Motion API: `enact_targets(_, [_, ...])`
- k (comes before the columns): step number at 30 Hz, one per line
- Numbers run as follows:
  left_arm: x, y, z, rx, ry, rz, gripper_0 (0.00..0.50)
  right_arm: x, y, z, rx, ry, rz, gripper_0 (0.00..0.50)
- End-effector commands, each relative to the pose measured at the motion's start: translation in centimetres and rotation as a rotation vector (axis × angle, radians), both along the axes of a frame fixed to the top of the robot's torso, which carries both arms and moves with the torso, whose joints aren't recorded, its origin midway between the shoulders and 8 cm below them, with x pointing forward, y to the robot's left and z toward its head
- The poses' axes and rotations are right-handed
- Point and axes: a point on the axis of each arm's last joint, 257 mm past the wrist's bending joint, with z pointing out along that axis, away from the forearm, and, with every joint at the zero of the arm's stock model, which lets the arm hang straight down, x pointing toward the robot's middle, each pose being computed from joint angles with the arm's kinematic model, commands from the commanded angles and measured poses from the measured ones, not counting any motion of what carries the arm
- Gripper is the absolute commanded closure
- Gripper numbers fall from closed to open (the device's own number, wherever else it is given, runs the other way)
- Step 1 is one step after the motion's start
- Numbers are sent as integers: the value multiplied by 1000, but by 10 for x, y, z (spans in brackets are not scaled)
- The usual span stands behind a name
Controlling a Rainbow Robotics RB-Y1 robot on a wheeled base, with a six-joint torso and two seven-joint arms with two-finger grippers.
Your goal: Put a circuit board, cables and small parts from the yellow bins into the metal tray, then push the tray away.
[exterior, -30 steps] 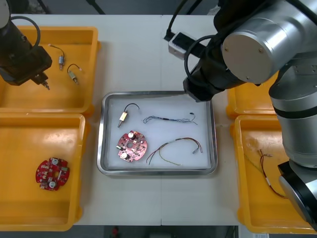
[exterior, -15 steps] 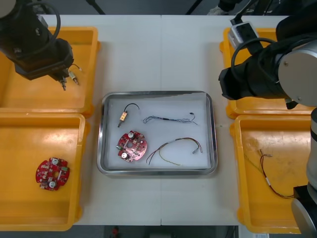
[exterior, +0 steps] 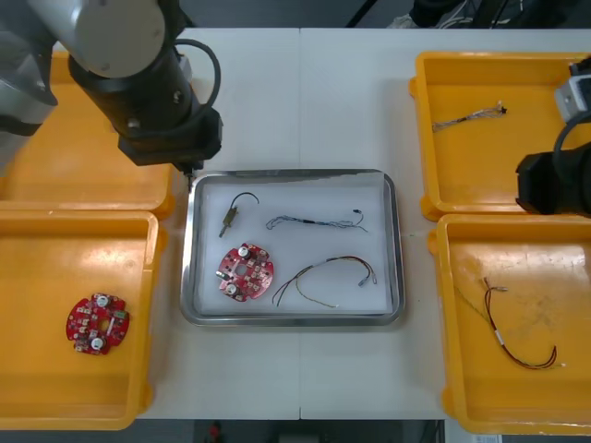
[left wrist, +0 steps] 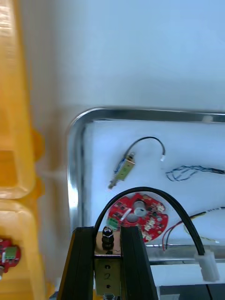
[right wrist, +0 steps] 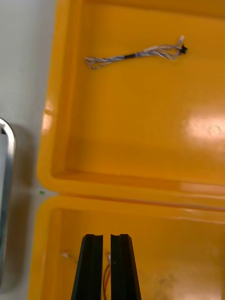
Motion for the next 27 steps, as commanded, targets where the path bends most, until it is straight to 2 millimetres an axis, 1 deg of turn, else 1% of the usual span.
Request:
enact_targets(1, [4,-47,7,-23,-66,-31,500,-20,-39,4,-8,-6,-72,290])
enact_targets(2, [4,-51,3,-19,-69,-38,500,-26,-44,-1,-5,7,-80,187])
enact_targets(3, [4,-53,0,-15,-70,-44,500,-28,-46,-3,-9,13,-83,137])
enact_targets(4, [4,-57,-4,-11,-71,-51,500,-33,-53,-6,-11,22,-99,45])
enact_targets(5, [3,-61,-8,-7,-71,-59,500,-39,-60,-11,-14,32,-114,0])
enact_targets(7, [4,-65,-15,-4,-71,-69,500,-46,-67,-17,-19,48,-131,0])
enact_targets(13, [8,-78,-38,2,-59,-81,500,-56,-76,-24,-16,66,-155,0])
enact_targets(18, [16,-82,-57,15,-63,-84,500,-62,-80,-32,-9,87,-168,0])
enact_targets(23, [24,-81,-78,30,-66,-81,500,-71,-84,-42,-7,115,-182,0])
enact_targets(24, [25,-81,-78,31,-69,-81,500,-71,-85,-42,-7,116,-182,0])
enact_targets(26, [27,-80,-86,36,-64,-76,500,-75,-86,-46,-5,128,-184,0])
enact_targets(27, [28,-79,-86,39,-66,-74,500,-76,-86,-47,-4,130,-185,0])
